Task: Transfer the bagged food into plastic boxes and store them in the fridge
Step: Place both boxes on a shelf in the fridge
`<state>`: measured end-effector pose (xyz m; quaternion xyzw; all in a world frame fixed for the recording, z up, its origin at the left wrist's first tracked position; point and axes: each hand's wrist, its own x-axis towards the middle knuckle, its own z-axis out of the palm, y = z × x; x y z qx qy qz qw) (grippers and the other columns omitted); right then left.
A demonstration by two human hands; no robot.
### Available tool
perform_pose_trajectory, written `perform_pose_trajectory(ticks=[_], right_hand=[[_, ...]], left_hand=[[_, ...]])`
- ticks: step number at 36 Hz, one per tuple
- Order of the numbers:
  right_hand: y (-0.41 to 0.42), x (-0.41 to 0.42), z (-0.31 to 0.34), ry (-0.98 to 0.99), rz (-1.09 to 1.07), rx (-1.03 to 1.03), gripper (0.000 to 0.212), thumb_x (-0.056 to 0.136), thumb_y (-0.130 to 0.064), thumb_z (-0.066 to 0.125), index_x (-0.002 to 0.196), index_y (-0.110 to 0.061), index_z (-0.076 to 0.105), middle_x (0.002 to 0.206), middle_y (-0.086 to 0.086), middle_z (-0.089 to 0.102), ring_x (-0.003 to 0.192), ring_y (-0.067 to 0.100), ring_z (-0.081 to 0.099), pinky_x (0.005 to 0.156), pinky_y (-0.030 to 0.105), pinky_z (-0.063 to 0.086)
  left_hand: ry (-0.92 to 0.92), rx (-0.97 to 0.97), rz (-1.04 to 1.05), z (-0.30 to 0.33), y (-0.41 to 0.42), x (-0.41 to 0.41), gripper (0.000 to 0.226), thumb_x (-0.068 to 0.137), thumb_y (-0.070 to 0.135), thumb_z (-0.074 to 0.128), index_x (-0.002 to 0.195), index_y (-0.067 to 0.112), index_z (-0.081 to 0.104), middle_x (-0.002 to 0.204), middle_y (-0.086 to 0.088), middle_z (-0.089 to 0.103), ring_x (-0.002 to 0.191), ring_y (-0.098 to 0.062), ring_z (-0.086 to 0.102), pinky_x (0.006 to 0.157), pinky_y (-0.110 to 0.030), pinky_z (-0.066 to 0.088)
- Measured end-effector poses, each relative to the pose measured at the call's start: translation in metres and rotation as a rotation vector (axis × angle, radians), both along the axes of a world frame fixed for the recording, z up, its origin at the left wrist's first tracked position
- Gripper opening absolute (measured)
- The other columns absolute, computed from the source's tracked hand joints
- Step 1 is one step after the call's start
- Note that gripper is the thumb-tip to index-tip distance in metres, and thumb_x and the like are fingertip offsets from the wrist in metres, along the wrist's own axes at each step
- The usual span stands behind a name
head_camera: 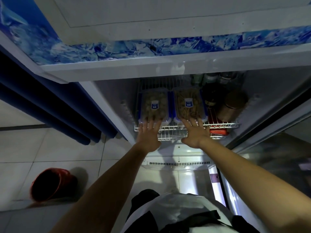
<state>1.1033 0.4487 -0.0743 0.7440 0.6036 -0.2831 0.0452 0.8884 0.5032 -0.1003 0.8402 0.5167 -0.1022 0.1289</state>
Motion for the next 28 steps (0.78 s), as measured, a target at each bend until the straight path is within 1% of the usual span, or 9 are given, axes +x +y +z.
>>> perform_pose_trajectory(ticks=[2, 6, 9, 12, 14, 18, 21, 25, 28], right_hand=[[-0.001, -0.002, -0.003, -0.013, -0.007, 0.005, 0.100, 0.086, -0.048, 0.064, 0.157, -0.039, -0.007, 0.167, -0.005, -0.007, 0.152, 0.030, -0.015, 0.119, 0.062, 0.007], [-0.002, -0.002, -0.006, -0.030, 0.005, 0.024, 0.100, 0.087, -0.050, 0.062, 0.156, -0.039, -0.009, 0.167, -0.005, -0.010, 0.151, 0.029, -0.018, 0.118, 0.063, 0.003], [-0.010, -0.003, -0.003, -0.032, 0.010, 0.045, 0.096, 0.089, -0.054, 0.057, 0.156, -0.040, -0.011, 0.167, -0.005, -0.013, 0.151, 0.027, -0.020, 0.118, 0.063, -0.001], [-0.031, -0.007, 0.003, -0.045, -0.016, 0.118, 0.094, 0.091, -0.057, 0.053, 0.155, -0.040, -0.013, 0.166, -0.005, -0.017, 0.150, 0.027, -0.023, 0.119, 0.062, -0.002], [-0.050, -0.011, 0.006, -0.061, -0.081, 0.186, 0.094, 0.091, -0.057, 0.053, 0.155, -0.040, -0.014, 0.166, -0.005, -0.018, 0.150, 0.027, -0.023, 0.118, 0.062, -0.002], [-0.095, -0.022, 0.017, -0.040, -0.247, 0.290, 0.093, 0.088, -0.055, 0.055, 0.156, -0.041, -0.006, 0.167, -0.007, -0.013, 0.151, 0.026, -0.021, 0.118, 0.061, 0.000], [-0.134, -0.035, 0.031, -0.045, -0.354, 0.316, 0.091, 0.087, -0.056, 0.055, 0.156, -0.043, -0.003, 0.167, -0.006, -0.011, 0.151, 0.025, -0.019, 0.119, 0.060, 0.002], [-0.193, -0.065, 0.061, -0.056, -0.536, 0.370, 0.085, 0.088, -0.054, 0.056, 0.157, -0.043, 0.006, 0.167, -0.004, -0.008, 0.152, 0.026, -0.014, 0.119, 0.055, 0.007], [-0.240, -0.093, 0.084, -0.069, -0.694, 0.447, 0.078, 0.090, -0.053, 0.056, 0.156, -0.044, 0.013, 0.167, -0.008, -0.003, 0.153, 0.022, -0.010, 0.119, 0.051, 0.010]], left_hand=[[-0.020, -0.012, -0.008, 0.001, 0.001, -0.001, 0.112, 0.086, 0.035, 0.068, 0.155, 0.031, -0.020, 0.165, -0.014, -0.019, 0.150, -0.040, -0.019, 0.116, -0.049, -0.013], [-0.048, -0.021, -0.025, 0.008, 0.003, -0.003, 0.110, 0.086, 0.038, 0.071, 0.158, 0.029, -0.011, 0.166, -0.012, -0.016, 0.151, -0.043, -0.012, 0.120, -0.055, -0.002], [-0.015, -0.041, -0.033, 0.017, 0.001, -0.004, 0.110, 0.087, 0.043, 0.069, 0.157, 0.032, -0.015, 0.165, -0.010, -0.022, 0.151, -0.042, -0.013, 0.120, -0.056, -0.003], [0.074, 0.006, -0.062, 0.029, -0.010, -0.005, 0.104, 0.089, 0.059, 0.059, 0.156, 0.035, -0.016, 0.166, -0.006, -0.022, 0.152, -0.038, -0.014, 0.120, -0.056, -0.008], [0.040, 0.044, -0.081, 0.036, -0.024, -0.007, 0.101, 0.089, 0.062, 0.055, 0.157, 0.036, -0.015, 0.167, -0.003, -0.019, 0.153, -0.034, -0.015, 0.120, -0.055, -0.010], [-0.088, 0.032, -0.156, 0.049, -0.059, -0.019, 0.095, 0.090, 0.058, 0.053, 0.158, 0.035, -0.009, 0.167, 0.000, -0.017, 0.153, -0.030, -0.018, 0.121, -0.053, -0.008], [-0.147, 0.024, -0.240, 0.056, -0.083, -0.031, 0.092, 0.091, 0.059, 0.051, 0.159, 0.034, -0.006, 0.168, 0.001, -0.015, 0.154, -0.029, -0.014, 0.121, -0.050, -0.007], [-0.233, -0.019, -0.362, 0.066, -0.113, -0.045, 0.098, 0.089, 0.063, 0.052, 0.149, 0.047, -0.023, 0.167, 0.005, -0.017, 0.153, -0.026, -0.016, 0.121, -0.051, -0.007], [-0.294, -0.029, -0.448, 0.070, -0.137, -0.047, 0.098, 0.088, 0.064, 0.053, 0.146, 0.049, -0.025, 0.166, 0.006, -0.018, 0.153, -0.025, -0.016, 0.121, -0.048, -0.009]])
